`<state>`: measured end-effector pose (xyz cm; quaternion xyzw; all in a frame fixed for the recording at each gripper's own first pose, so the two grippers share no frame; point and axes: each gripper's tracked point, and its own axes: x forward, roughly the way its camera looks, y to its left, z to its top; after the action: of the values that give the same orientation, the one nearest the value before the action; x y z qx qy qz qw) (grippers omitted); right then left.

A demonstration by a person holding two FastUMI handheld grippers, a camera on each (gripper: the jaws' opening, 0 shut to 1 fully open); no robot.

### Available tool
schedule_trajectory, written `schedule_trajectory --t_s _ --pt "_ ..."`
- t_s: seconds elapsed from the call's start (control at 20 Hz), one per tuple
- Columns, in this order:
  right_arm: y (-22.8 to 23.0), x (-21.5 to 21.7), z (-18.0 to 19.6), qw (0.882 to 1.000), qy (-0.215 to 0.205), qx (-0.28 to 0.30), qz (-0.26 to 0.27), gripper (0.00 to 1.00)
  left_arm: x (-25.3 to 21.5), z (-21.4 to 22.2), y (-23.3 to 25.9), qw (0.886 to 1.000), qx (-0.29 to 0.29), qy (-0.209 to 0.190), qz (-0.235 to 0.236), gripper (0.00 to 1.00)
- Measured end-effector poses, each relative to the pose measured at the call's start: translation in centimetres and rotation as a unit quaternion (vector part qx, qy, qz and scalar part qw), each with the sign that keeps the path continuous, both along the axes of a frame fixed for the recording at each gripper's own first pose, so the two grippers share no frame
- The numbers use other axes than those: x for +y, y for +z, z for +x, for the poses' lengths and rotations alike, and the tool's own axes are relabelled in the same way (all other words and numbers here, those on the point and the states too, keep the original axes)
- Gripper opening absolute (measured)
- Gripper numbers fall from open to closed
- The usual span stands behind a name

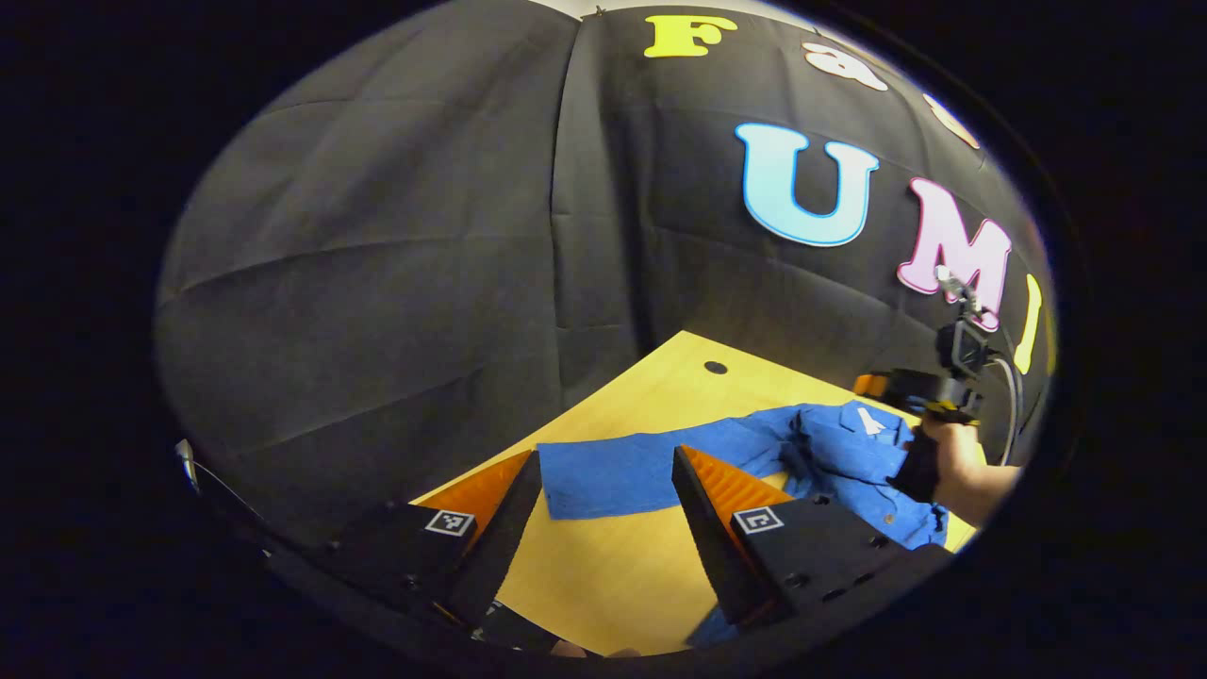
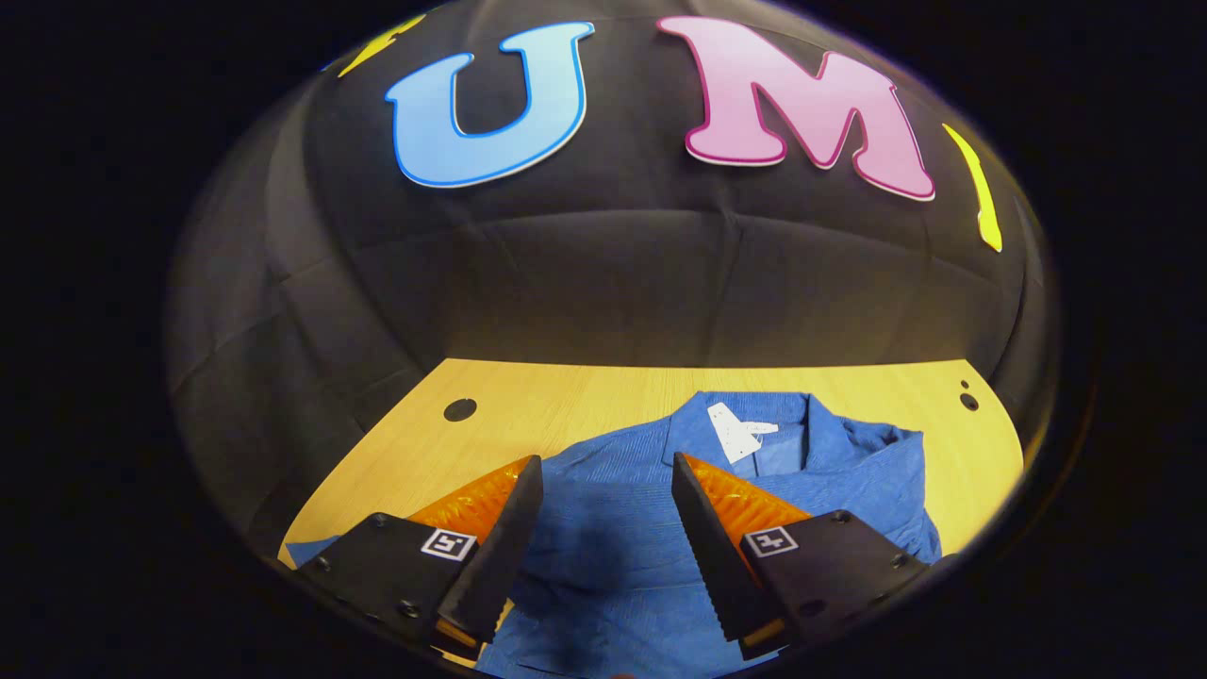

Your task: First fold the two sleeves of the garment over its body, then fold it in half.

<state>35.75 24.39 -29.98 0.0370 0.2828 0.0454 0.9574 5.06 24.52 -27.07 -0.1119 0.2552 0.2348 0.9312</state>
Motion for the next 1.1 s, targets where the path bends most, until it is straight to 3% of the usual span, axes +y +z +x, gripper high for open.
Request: schedule_trajectory --t_s 0.25,0.3,0.45,0.8,0.95,1.05,1.1 --pt "3.2 -0.6 -2.8 0.999 0.024 -0.042 0.003 0.87 2.9 2.6 -6.9 0.998 0.047 0.009 -0.035 0.82" --pt "4.1 0.0 -3.8 0.998 0.033 -0.052 0.018 0.94 3.3 2.7 -8.3 0.997 0.058 0.013 -0.046 0.82" --pt "6.2 0.5 -7.0 0.994 0.058 -0.085 0.024 0.93 5.2 3.6 -11.8 0.993 0.096 0.035 -0.057 0.83" --pt "7.0 0.5 -12.1 0.988 0.1 -0.12 0.002 0.96 4.5 5.9 -16.1 0.985 0.157 0.011 -0.074 0.83" --pt "6.1 -0.6 -12.9 0.988 0.099 -0.115 0.0 0.96 4.7 6.6 -17.1 0.983 0.176 0.016 -0.055 0.84" --pt "5.3 -2.7 -13.1 0.991 0.074 -0.108 0.006 0.93 3.9 7.1 -16.5 0.984 0.174 0.01 -0.044 0.82" --pt "4.9 -3.4 -13.2 0.993 0.062 -0.102 0.016 0.96 3.9 6.8 -16.0 0.984 0.171 0.014 -0.049 0.76"
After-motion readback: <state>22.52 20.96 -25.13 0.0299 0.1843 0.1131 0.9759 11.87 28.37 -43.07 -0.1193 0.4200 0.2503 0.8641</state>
